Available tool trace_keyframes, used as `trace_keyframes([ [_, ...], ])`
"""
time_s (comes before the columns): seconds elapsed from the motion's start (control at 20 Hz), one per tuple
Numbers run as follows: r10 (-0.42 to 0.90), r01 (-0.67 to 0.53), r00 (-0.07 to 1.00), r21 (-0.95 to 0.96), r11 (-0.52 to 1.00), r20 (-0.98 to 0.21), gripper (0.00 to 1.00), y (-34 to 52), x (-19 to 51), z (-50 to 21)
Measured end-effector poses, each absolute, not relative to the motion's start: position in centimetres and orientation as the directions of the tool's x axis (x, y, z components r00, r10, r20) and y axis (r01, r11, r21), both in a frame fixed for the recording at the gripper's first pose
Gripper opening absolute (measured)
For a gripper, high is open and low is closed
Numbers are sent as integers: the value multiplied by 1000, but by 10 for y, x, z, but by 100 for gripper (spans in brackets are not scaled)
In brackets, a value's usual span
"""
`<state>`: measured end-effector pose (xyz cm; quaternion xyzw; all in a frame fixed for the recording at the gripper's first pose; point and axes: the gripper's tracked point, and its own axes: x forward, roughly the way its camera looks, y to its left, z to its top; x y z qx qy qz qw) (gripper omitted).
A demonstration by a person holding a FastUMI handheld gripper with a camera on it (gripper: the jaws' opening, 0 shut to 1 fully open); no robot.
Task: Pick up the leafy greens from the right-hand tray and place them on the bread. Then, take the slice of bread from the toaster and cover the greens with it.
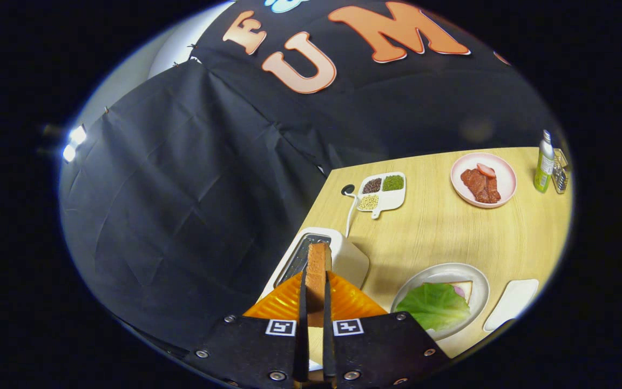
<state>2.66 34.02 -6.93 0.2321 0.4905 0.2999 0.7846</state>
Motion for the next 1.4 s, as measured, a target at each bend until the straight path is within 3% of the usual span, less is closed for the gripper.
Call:
trace_keyframes([
  [1.4,667,-62,279,680,730,-691,11,248,6,-204],
])
